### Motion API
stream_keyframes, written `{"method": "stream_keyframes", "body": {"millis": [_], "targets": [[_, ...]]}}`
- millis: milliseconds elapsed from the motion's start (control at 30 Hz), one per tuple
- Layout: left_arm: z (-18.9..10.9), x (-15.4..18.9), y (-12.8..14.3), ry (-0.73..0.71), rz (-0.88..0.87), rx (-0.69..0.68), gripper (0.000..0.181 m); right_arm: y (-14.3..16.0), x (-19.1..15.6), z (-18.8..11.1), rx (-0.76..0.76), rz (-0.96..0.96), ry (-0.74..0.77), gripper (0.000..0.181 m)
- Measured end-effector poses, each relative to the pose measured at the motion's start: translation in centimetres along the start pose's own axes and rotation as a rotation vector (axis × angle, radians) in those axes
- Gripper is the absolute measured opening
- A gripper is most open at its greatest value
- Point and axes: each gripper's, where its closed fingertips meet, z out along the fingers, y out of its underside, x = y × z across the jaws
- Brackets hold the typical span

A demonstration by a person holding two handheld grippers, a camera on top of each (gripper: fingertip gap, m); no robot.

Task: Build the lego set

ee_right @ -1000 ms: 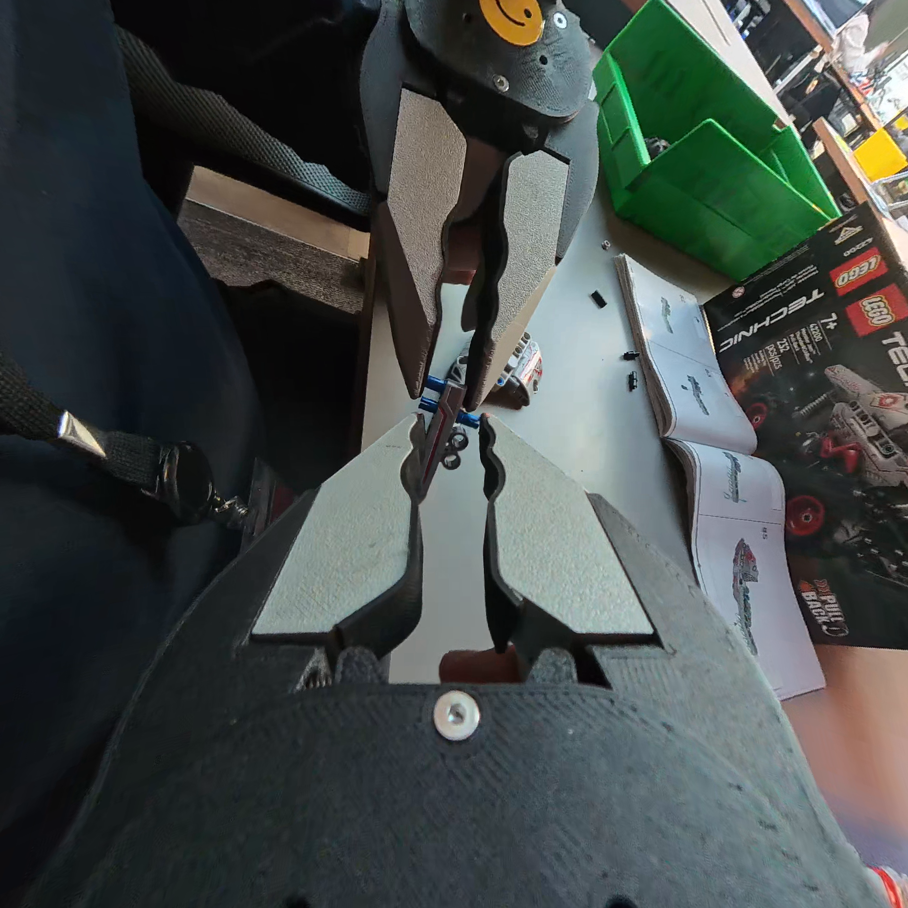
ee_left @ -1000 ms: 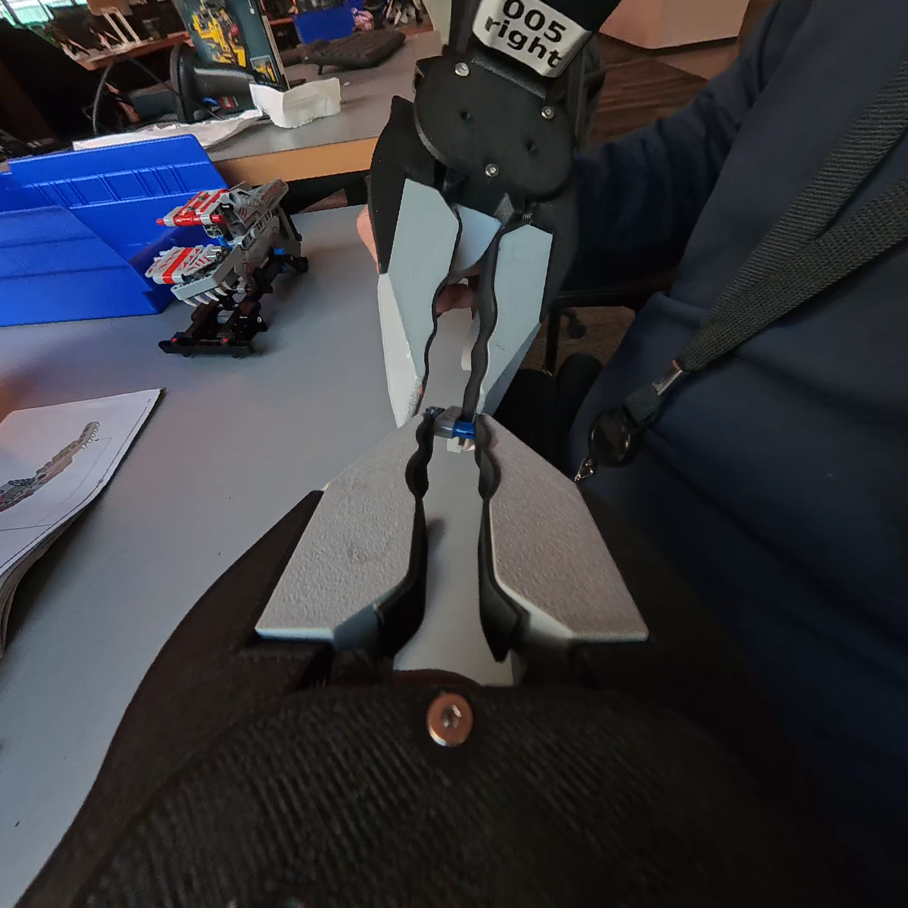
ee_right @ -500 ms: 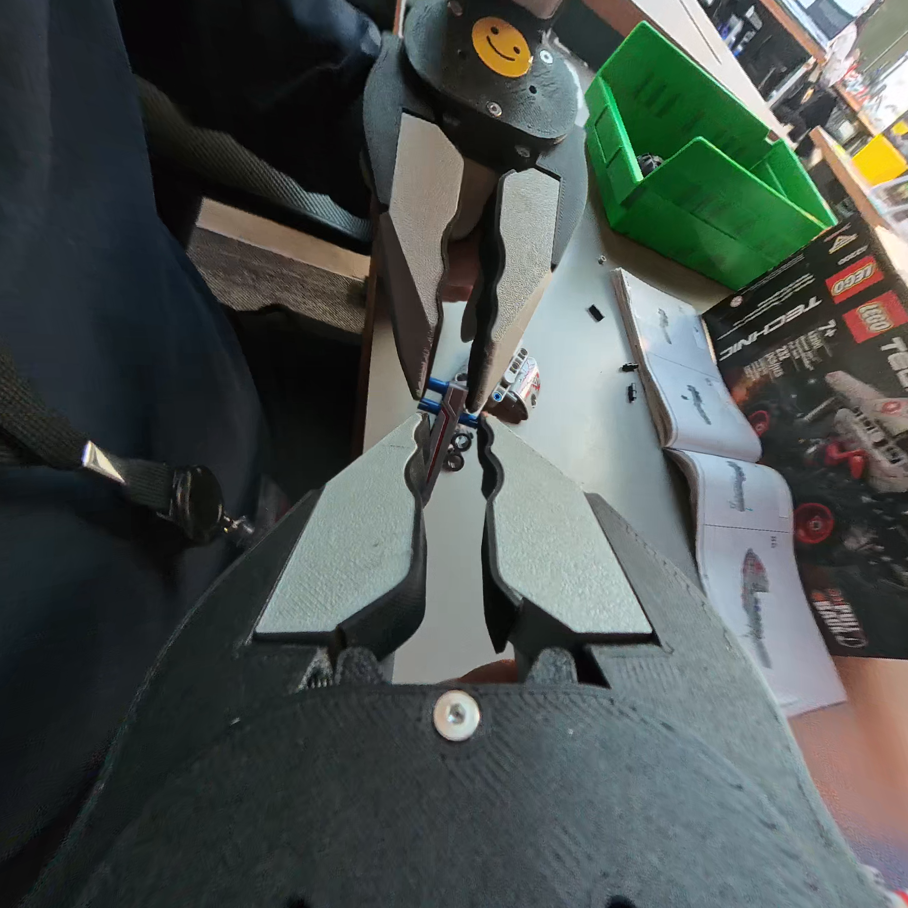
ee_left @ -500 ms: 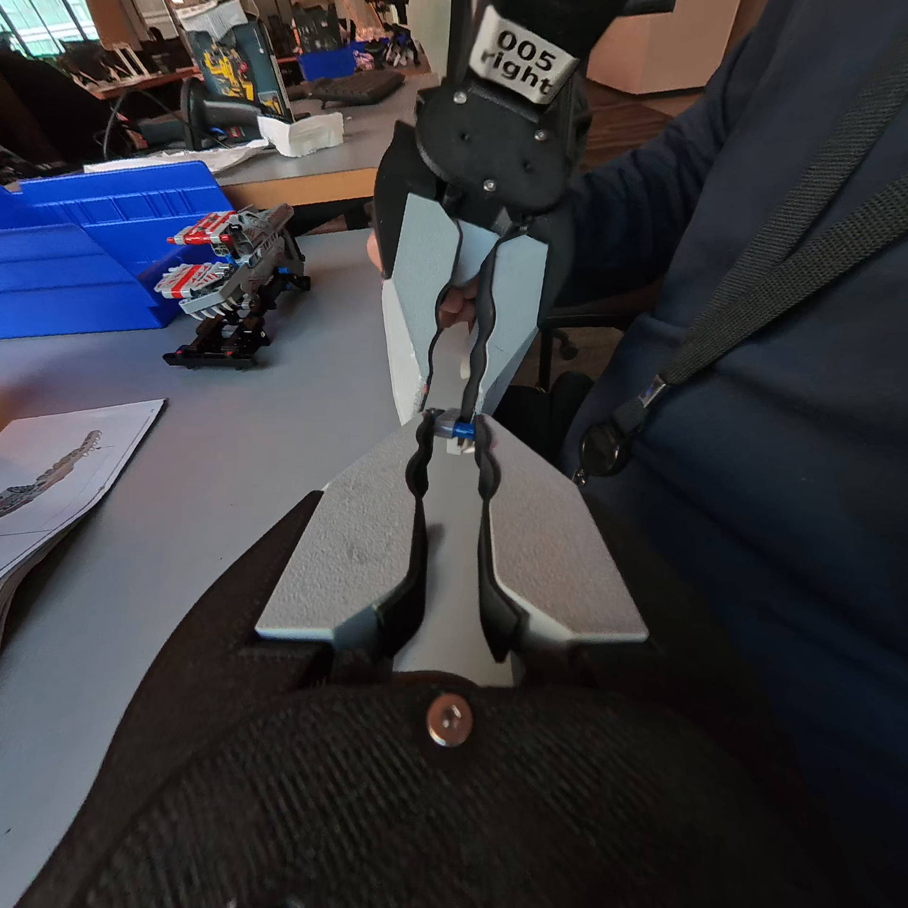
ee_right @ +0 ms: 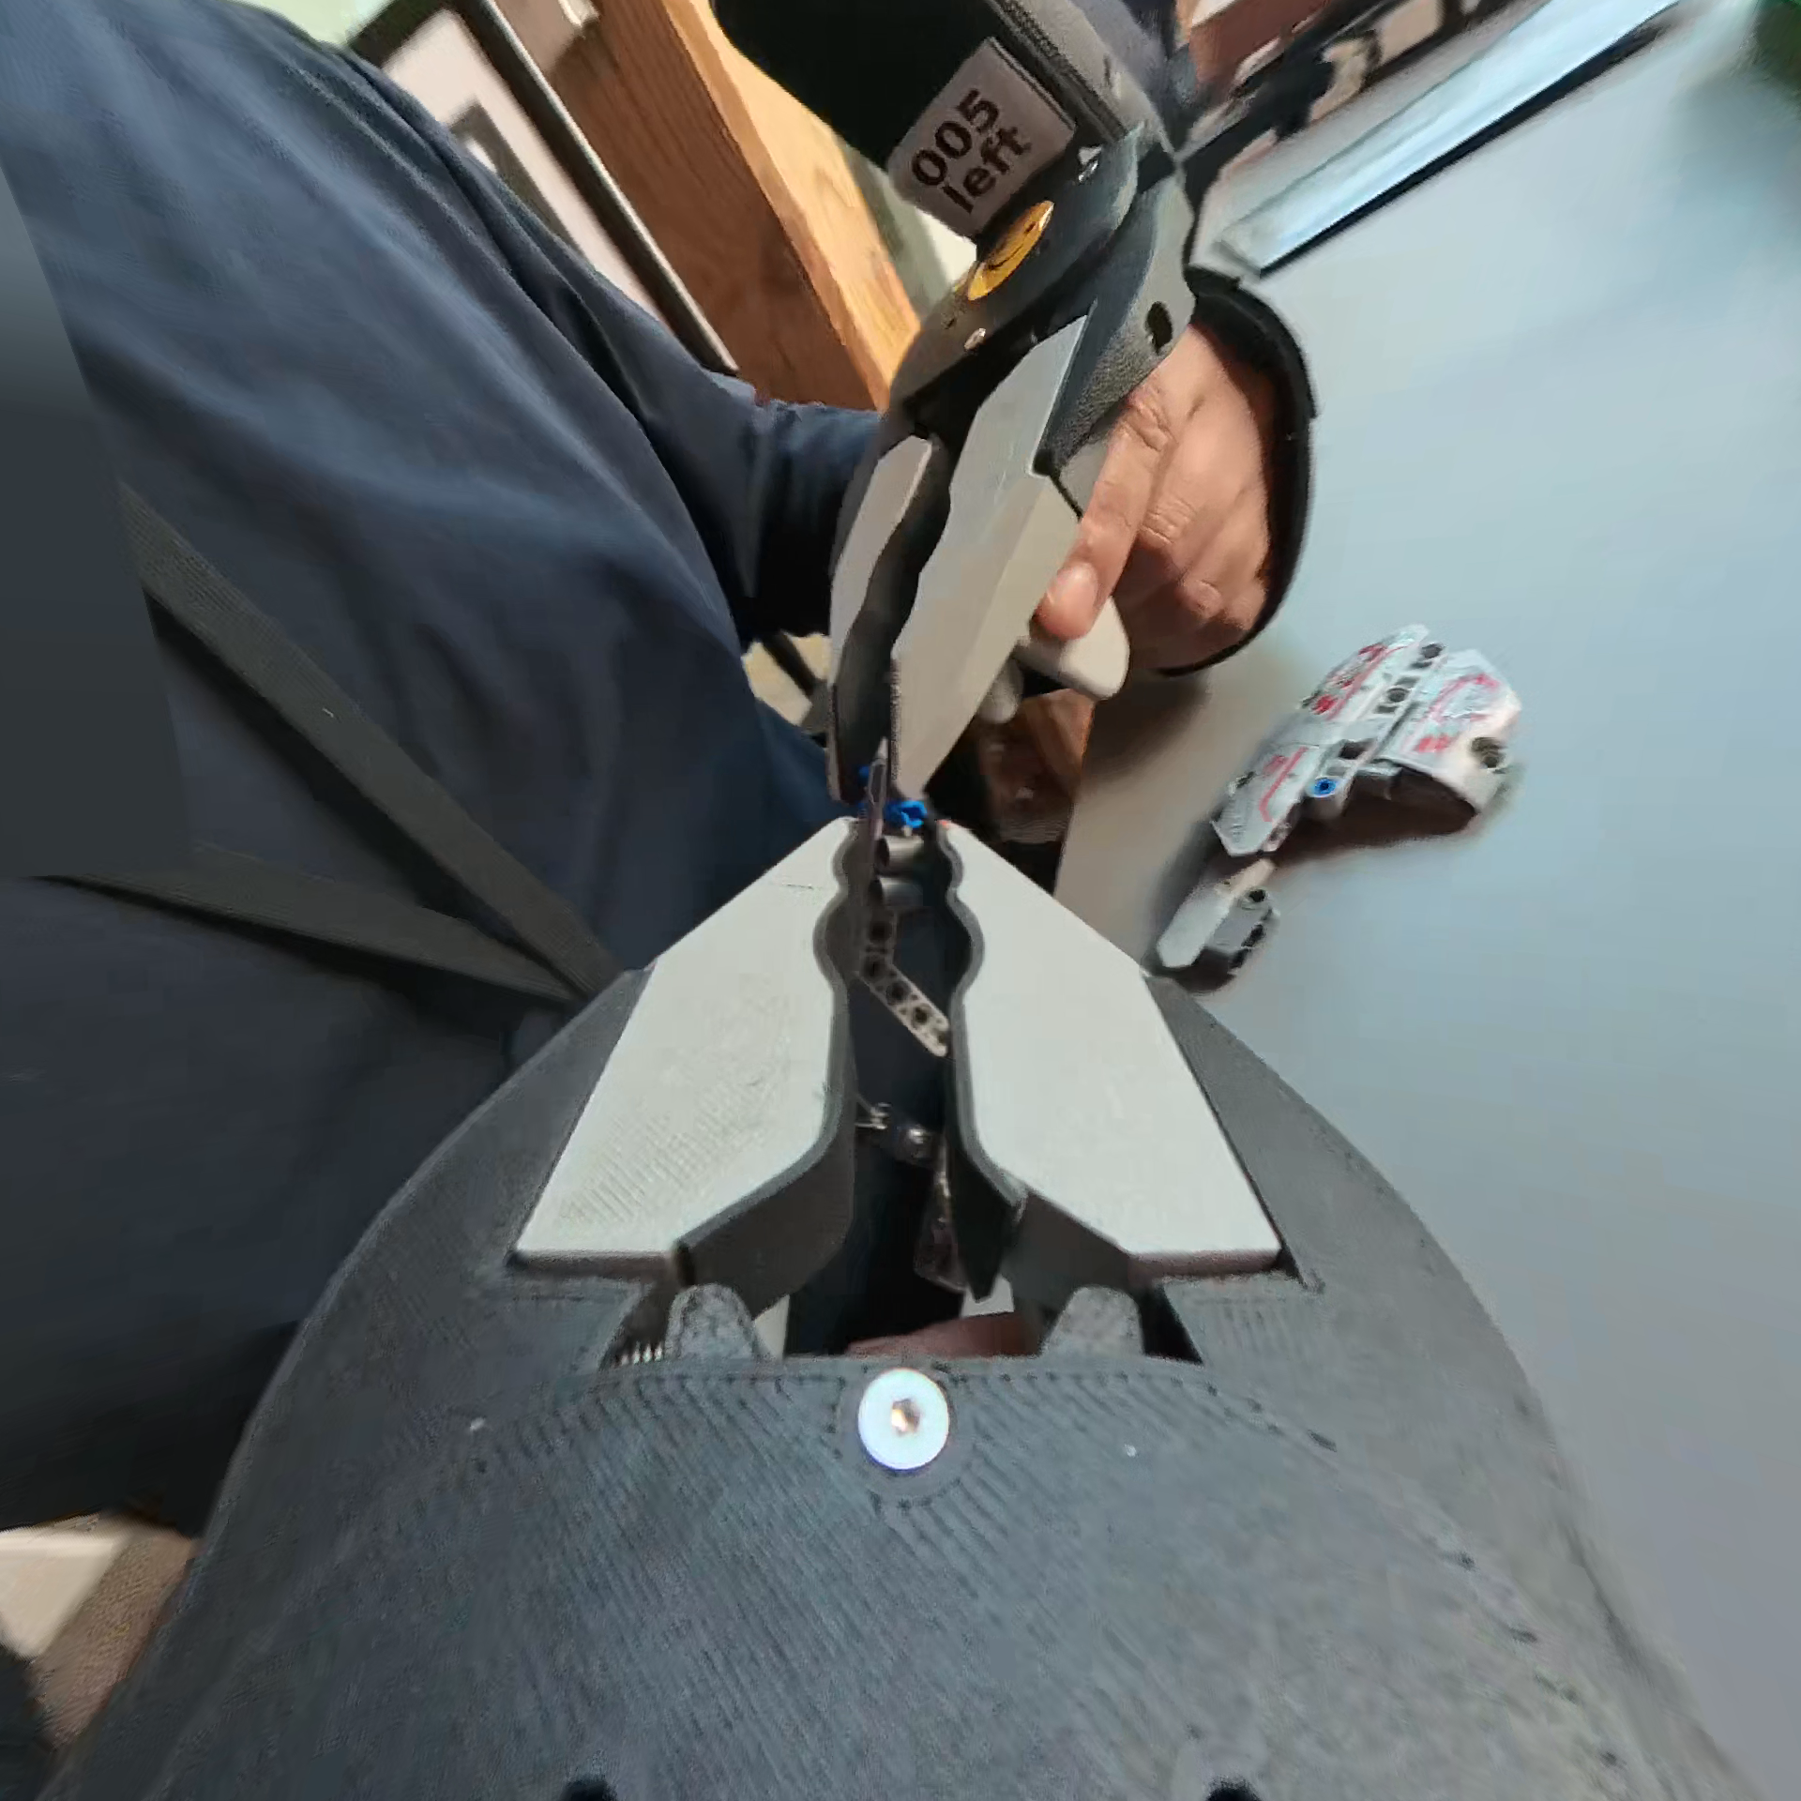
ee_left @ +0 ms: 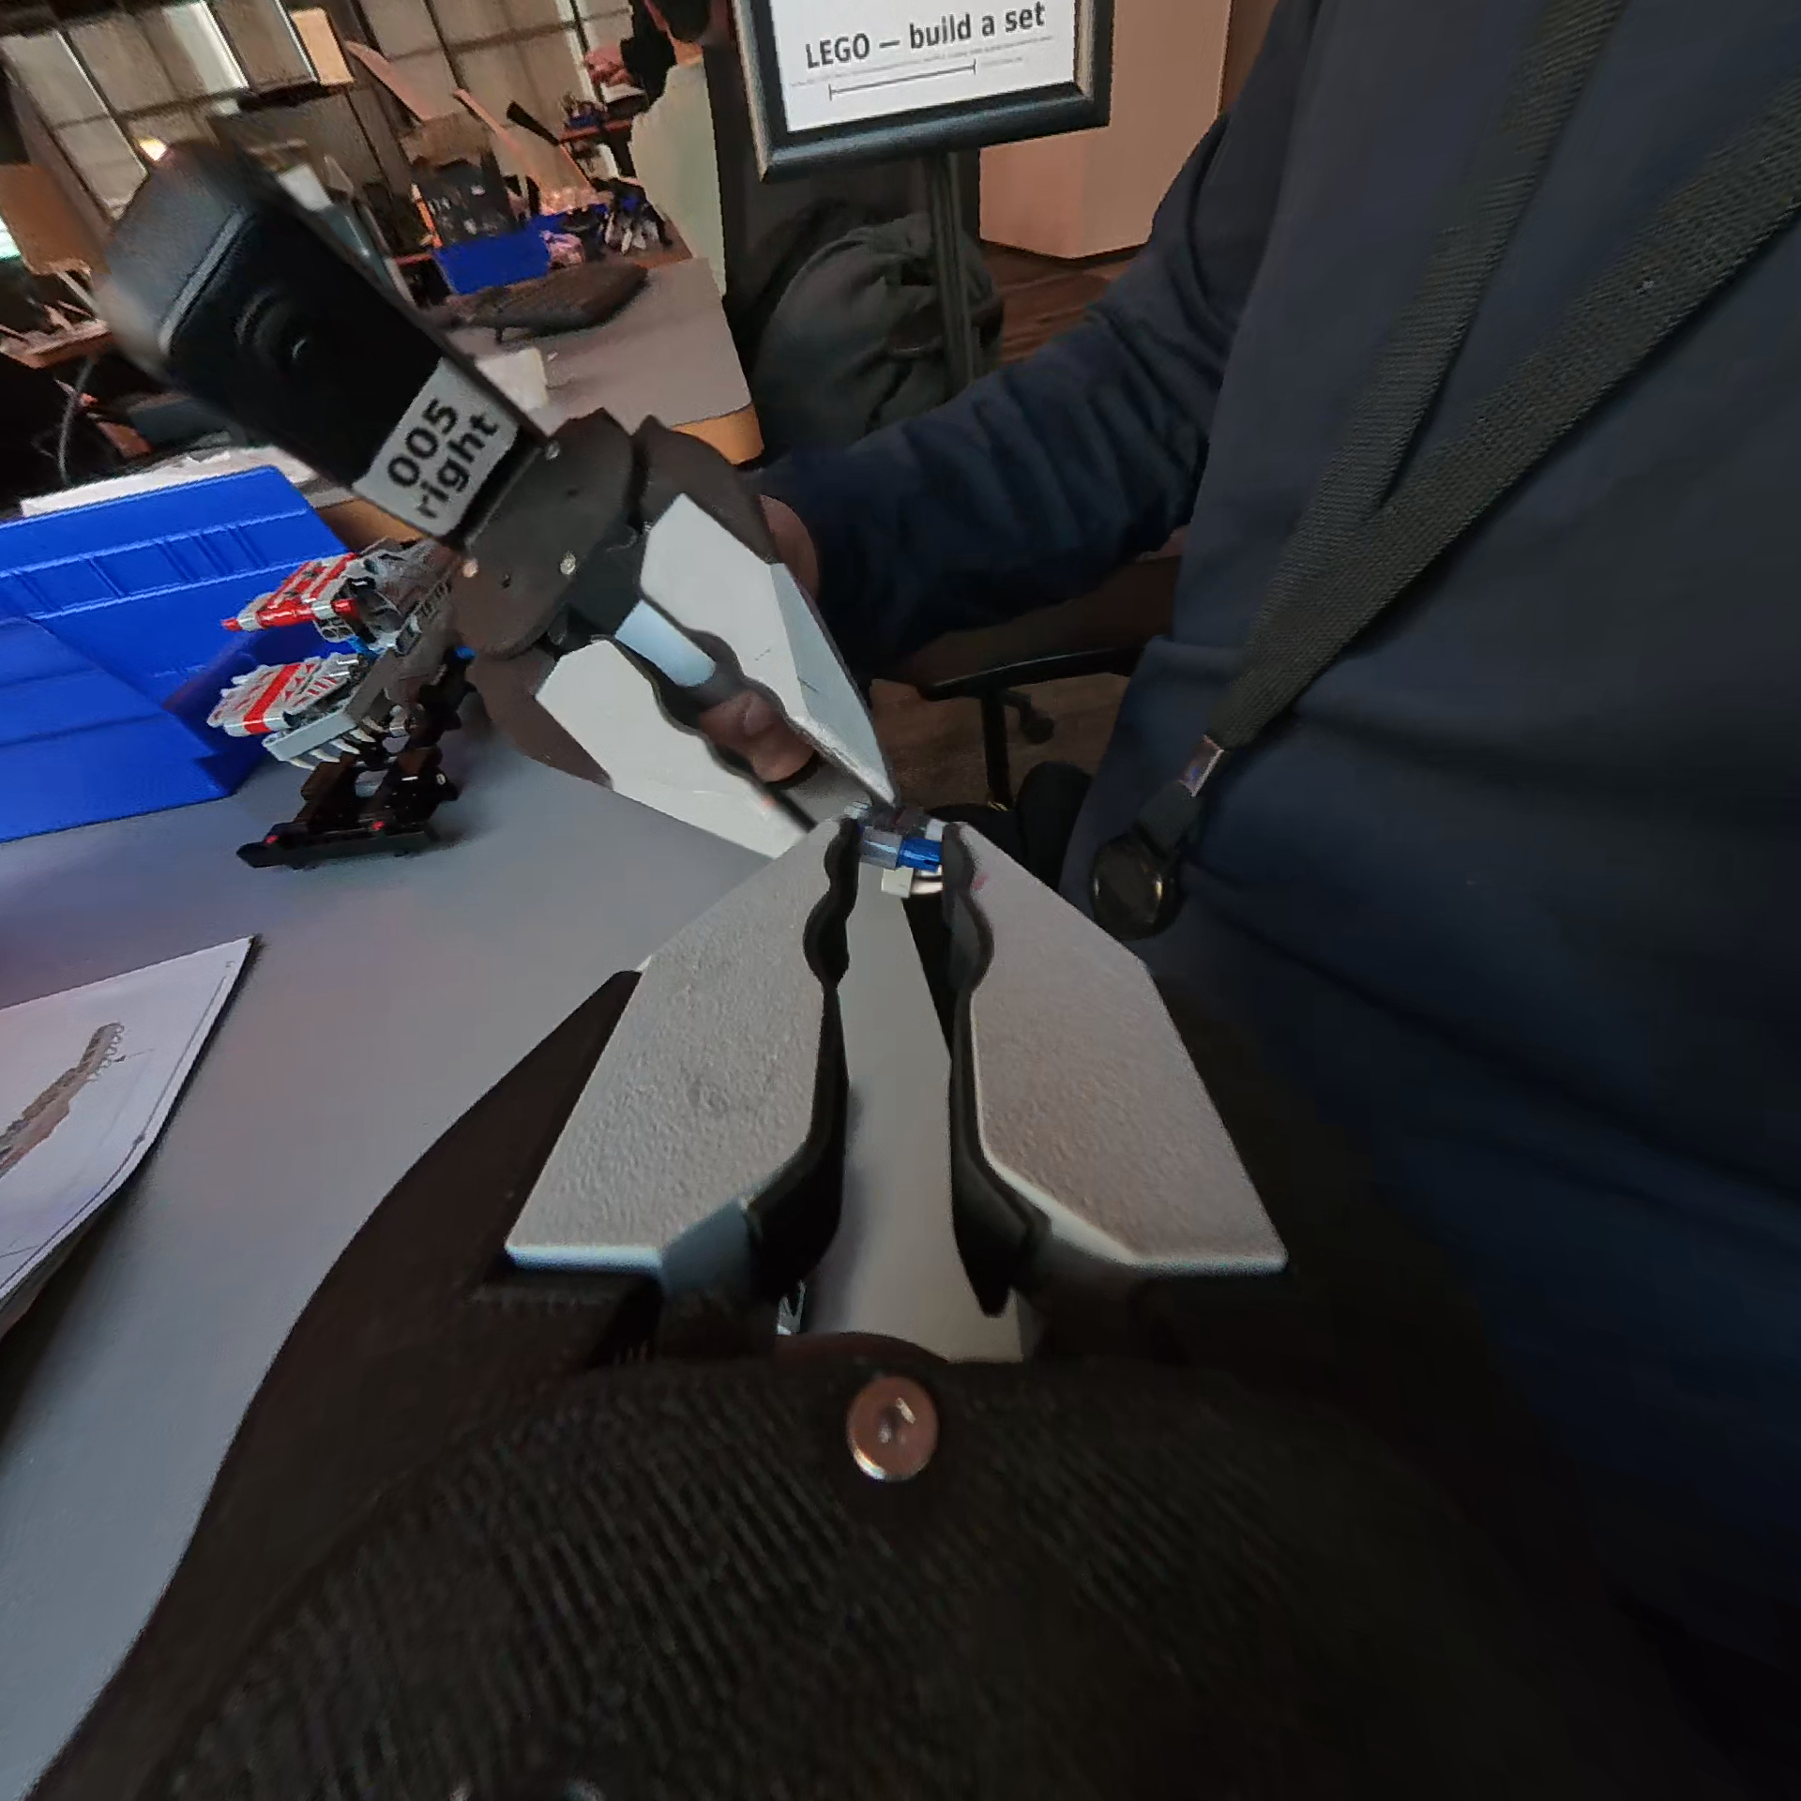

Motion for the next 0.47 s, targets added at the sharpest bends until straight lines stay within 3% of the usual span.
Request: {"method": "stream_keyframes", "body": {"millis": [300,400,467], "targets": [[-0.9,-0.4,0.1,-0.013,-0.058,-0.001,0.014,0.0,0.5,0.8,0.021,0.112,-0.018,0.006],[-2.7,-1.9,1.2,-0.104,-0.079,-0.088,0.036,0.3,1.3,0.1,-0.009,0.069,0.106,0.006],[-4.5,-4.1,3.5,-0.203,-0.156,-0.216,0.047,0.1,2.0,-0.6,-0.012,0.022,0.210,0.006]]}}
